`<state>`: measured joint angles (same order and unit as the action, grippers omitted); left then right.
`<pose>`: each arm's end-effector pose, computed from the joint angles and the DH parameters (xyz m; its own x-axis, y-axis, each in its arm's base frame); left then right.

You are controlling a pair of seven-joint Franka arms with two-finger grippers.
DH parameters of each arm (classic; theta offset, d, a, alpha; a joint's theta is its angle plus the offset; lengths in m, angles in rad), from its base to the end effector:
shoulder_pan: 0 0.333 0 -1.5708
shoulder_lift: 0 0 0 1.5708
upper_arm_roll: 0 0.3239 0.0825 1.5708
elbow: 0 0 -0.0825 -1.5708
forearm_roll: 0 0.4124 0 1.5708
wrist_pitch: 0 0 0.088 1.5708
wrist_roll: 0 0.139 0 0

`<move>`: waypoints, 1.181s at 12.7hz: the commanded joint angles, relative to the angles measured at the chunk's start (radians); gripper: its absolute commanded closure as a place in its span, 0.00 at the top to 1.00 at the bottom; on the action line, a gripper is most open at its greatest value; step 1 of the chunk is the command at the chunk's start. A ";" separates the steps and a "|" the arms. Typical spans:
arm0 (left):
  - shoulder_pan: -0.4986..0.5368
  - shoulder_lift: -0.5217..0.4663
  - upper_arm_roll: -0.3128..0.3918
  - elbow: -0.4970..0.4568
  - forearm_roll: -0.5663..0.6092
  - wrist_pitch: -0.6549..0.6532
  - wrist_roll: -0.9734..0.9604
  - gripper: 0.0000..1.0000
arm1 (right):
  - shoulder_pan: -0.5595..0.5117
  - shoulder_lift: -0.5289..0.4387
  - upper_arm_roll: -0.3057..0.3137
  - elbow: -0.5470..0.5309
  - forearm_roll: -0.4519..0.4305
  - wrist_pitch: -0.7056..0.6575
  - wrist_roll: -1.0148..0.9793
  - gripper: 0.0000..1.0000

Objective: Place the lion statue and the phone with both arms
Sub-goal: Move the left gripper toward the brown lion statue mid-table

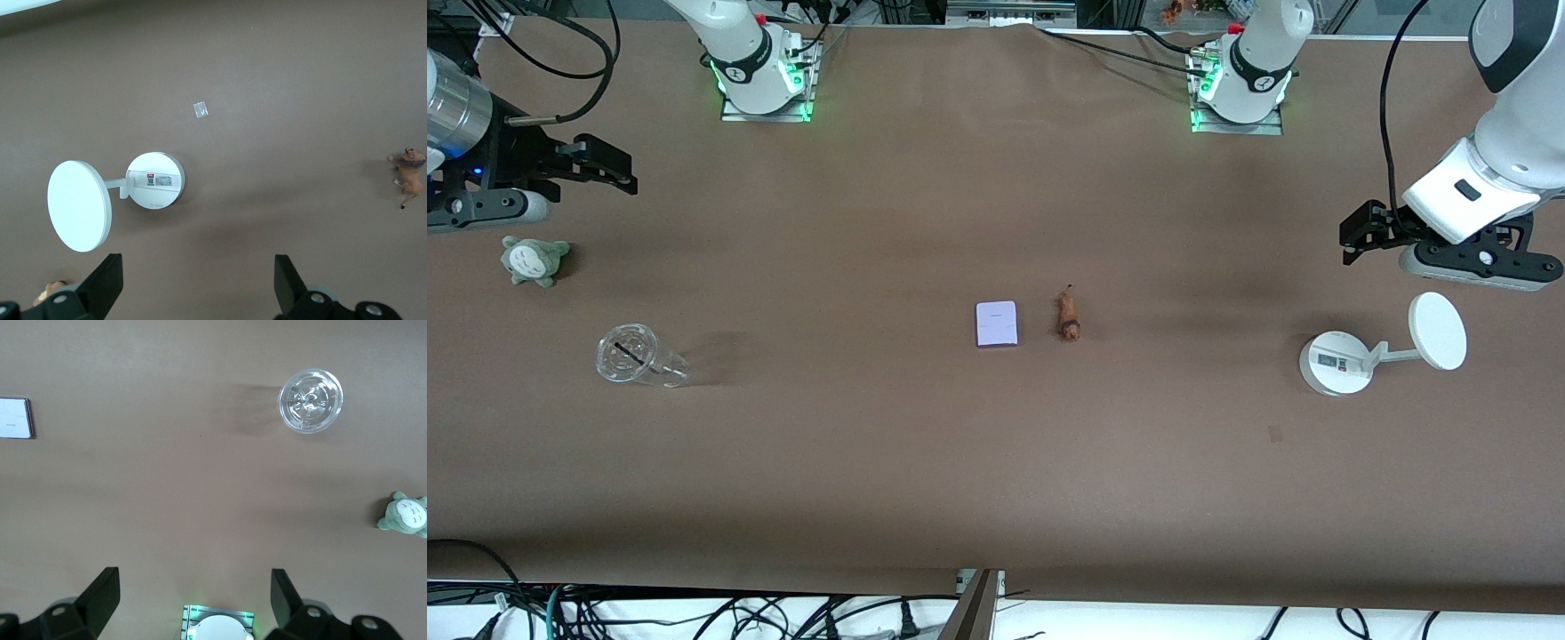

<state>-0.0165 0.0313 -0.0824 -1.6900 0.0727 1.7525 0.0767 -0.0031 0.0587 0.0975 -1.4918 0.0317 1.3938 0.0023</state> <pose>0.6030 -0.0505 0.5381 0.9820 -0.1873 0.0255 -0.1851 -0.9801 -0.0714 0.5743 0.0576 0.5916 0.9830 0.0971 -0.1557 0.0924 -0.9950 -0.0370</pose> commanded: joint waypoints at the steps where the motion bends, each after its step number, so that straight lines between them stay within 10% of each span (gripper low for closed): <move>1: -0.008 -0.005 0.000 0.007 0.018 -0.016 0.014 1.00 | -0.005 0.004 0.002 0.019 0.017 -0.010 0.007 1.00; 15: -0.111 0.142 -0.040 -0.004 -0.076 -0.102 -0.205 1.00 | 0.002 0.004 0.007 0.005 -0.003 -0.010 0.025 1.00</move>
<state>-0.0855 0.1475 -0.1141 -1.7064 0.0198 1.6327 -0.0282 -0.0012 0.0611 0.0990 -1.4920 0.0334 1.3927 0.0064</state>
